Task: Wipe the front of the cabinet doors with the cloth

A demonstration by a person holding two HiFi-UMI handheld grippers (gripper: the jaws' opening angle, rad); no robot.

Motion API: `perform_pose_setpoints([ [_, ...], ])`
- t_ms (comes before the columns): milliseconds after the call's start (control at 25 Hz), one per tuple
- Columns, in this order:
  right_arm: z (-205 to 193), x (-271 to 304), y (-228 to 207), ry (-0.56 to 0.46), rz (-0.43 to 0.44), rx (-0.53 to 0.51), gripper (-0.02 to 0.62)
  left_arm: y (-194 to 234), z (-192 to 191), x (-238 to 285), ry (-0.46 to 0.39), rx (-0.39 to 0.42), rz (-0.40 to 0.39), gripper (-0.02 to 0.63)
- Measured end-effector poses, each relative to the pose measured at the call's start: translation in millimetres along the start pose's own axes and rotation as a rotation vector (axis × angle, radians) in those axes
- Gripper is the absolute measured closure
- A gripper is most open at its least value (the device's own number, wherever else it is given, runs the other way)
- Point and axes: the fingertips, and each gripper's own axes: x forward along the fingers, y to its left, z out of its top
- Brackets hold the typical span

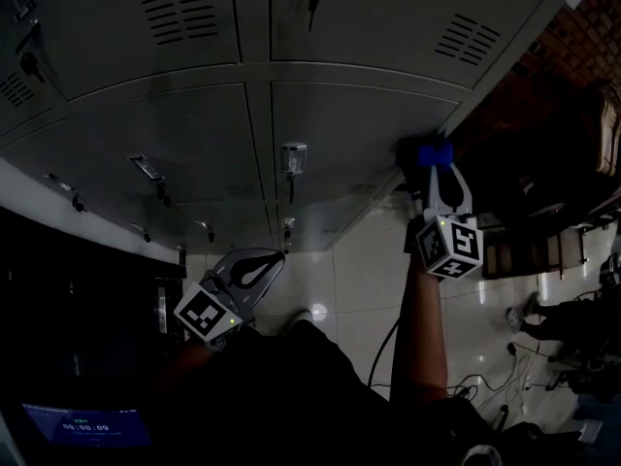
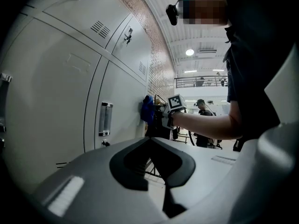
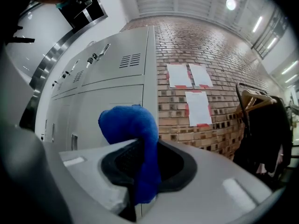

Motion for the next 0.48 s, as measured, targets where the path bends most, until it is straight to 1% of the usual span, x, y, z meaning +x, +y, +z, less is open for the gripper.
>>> perform_pose_setpoints([
  [120,2,-10,21,-0.016,0.023,-0.010,0.525,2,-1,-6,-0.001,0.001,-0.004,0.606],
  [240,-5,-19,59,-0.008,0.083,-0.021,0.526,6,-4,-14,-0.007,0.009,-0.007,0.606],
  [320,-15,-21,93,0.020,0.159,-0.028,0.525,8,-2,-20,-0.013,0.008,-0.010,0.605],
  [400,-26,-22,132,0.047,0.258,-0.025,0.526,11,-1,-28,-0.017,0.009,-0.006,0.606],
  [480,-34,-21,169,0.065,0.340,-0.024,0.526,13,-1,-38,-0.014,0.010,-0.003,0.605],
])
